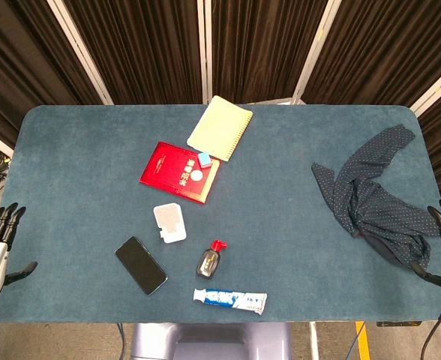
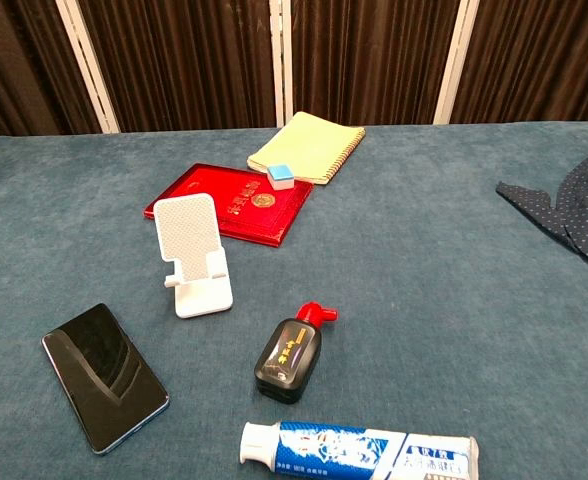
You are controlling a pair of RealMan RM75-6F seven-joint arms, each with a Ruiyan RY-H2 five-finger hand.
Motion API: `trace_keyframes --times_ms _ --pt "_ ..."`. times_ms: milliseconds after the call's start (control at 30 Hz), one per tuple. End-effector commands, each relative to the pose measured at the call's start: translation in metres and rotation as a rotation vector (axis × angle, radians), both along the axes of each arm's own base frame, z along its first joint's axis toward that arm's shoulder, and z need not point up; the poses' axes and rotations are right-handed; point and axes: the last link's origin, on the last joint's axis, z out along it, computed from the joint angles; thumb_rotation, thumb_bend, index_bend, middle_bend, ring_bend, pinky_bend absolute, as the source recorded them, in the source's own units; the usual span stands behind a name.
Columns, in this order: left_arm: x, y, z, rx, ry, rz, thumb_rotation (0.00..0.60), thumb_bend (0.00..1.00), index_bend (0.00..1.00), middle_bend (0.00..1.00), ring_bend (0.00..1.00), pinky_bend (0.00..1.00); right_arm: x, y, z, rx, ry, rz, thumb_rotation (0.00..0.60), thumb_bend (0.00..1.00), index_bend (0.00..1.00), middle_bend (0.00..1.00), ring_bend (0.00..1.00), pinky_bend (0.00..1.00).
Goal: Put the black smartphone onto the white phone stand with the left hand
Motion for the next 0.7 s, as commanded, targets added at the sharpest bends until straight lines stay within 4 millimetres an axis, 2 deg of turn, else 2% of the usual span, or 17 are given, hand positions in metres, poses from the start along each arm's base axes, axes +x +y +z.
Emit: trace_keyframes --times_ms 33,167,300,567,700 --pt "0.000 0.000 -0.003 -0.012 0.006 -0.009 0.600 0.00 0.00 0.00 0.00 0.00 0.000 0.000 0.000 0.003 -0.003 -0.002 0.600 0.00 0.00 0.00 0.00 0.00" --pt "0.002 0.001 -0.011 -0.067 0.017 -0.037 0.600 0.00 0.00 0.00 0.00 0.00 0.000 0.000 0.001 0.004 -0.006 -0.001 0.600 0.00 0.00 0.00 0.00 0.00" --pt "0.006 0.009 -0.033 -0.236 0.048 -0.101 0.600 0.00 0.00 0.00 0.00 0.00 0.000 0.000 0.000 0.008 -0.009 -0.002 0.600 0.00 0.00 0.00 0.00 0.00" --pt "0.012 0.052 -0.093 -0.560 0.261 -0.282 0.600 0.00 0.00 0.00 0.00 0.00 0.000 -0.001 -0.003 0.018 0.003 -0.018 0.600 0.00 0.00 0.00 0.00 0.00" --pt "0.014 0.064 -0.112 -0.640 0.260 -0.312 0.600 0.00 0.05 0.00 0.00 0.03 -0.001 -0.003 -0.004 0.021 0.009 -0.027 0.600 0.00 0.00 0.00 0.00 0.00"
